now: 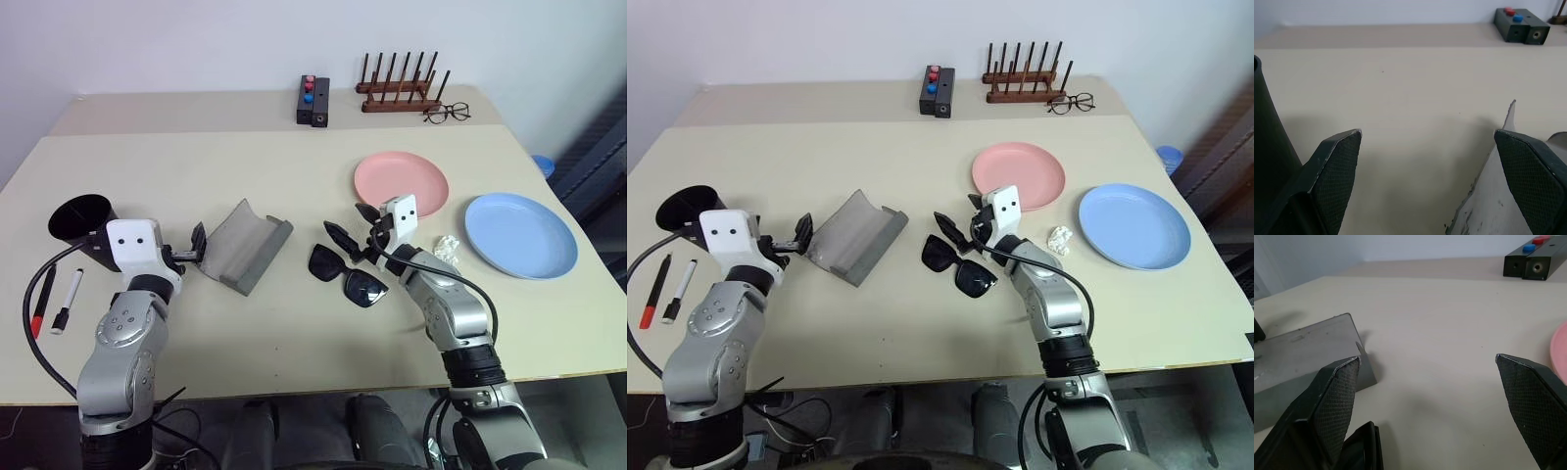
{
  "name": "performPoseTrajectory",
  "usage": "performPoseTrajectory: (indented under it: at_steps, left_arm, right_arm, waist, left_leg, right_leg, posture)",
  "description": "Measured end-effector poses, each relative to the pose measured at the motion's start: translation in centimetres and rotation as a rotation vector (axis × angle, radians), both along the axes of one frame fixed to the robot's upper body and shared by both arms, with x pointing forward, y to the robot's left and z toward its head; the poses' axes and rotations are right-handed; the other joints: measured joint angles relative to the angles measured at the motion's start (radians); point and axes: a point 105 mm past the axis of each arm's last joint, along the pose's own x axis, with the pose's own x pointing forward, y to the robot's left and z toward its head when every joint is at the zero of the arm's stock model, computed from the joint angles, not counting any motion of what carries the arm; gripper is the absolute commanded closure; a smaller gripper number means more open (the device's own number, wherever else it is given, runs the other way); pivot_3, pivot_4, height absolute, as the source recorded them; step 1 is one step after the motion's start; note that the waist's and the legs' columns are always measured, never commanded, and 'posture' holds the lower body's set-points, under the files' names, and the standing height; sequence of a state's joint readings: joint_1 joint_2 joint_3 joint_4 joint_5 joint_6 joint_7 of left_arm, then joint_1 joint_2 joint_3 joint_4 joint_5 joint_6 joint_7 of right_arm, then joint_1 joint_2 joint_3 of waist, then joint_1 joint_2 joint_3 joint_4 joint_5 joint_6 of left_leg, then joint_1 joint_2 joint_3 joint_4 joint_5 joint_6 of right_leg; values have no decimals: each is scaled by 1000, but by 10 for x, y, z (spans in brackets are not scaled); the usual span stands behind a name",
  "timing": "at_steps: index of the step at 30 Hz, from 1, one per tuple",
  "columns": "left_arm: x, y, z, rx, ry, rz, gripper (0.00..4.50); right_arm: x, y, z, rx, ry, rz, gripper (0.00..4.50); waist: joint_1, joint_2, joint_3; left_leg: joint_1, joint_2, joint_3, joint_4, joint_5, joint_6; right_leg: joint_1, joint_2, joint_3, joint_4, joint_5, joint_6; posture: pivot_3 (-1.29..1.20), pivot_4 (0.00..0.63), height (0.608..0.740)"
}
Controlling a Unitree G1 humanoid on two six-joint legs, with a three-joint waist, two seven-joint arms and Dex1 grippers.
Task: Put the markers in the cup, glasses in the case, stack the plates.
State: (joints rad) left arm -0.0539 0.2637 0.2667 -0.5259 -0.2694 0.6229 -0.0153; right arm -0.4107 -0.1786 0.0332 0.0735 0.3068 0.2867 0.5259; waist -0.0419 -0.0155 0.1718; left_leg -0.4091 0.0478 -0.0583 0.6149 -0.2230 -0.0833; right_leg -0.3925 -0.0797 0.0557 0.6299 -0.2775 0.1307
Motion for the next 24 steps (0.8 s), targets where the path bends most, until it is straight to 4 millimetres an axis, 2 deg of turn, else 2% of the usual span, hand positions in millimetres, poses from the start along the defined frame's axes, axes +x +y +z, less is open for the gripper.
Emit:
performPoseTrajectory:
  at_steps: [24]
  left_arm:
    - [3, -2, 5, 6, 8, -3, 61]
  right_arm:
    - [3, -1, 5, -3, 10, -41, 0]
  waist:
    - [0, 0, 0]
  left_leg:
    - [0, 0, 0, 0, 0, 0]
  right_leg:
    - [0, 0, 0, 0, 0, 0]
  posture:
    - [0, 150, 740]
